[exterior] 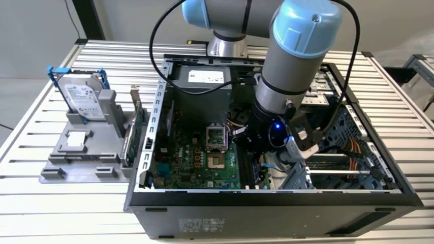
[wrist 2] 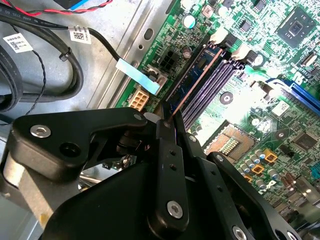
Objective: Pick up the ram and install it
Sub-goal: 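Insert the ram into the slot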
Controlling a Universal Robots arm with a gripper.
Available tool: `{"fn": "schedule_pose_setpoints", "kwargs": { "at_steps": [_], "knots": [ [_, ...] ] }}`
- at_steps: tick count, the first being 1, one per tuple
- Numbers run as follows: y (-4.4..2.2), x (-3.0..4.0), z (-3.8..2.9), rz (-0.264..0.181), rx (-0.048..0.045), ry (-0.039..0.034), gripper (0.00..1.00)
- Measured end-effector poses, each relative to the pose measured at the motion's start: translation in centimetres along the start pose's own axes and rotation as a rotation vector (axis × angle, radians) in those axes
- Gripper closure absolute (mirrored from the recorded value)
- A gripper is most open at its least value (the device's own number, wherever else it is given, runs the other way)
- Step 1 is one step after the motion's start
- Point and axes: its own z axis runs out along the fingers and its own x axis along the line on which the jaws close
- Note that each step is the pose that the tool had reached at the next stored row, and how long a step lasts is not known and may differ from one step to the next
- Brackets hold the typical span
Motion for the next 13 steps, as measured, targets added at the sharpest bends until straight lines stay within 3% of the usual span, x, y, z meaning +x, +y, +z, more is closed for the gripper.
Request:
{"fn": "schedule_pose_setpoints", "kwargs": {
  "at_steps": [2,3,10,11,13],
  "knots": [
    [0.0,0.0,0.0,0.0,0.0,0.0,1.0],
    [0.0,0.0,0.0,0.0,0.0,0.0,0.0],
    [0.0,0.01,-0.04,0.0,0.0001,0.0,0.0],
    [0.0,0.01,-0.15,0.0,-0.0001,0.0,0.0],
    [-0.02,0.02,-0.95,0.0,0.0002,0.0001,0.0]
  ]
}}
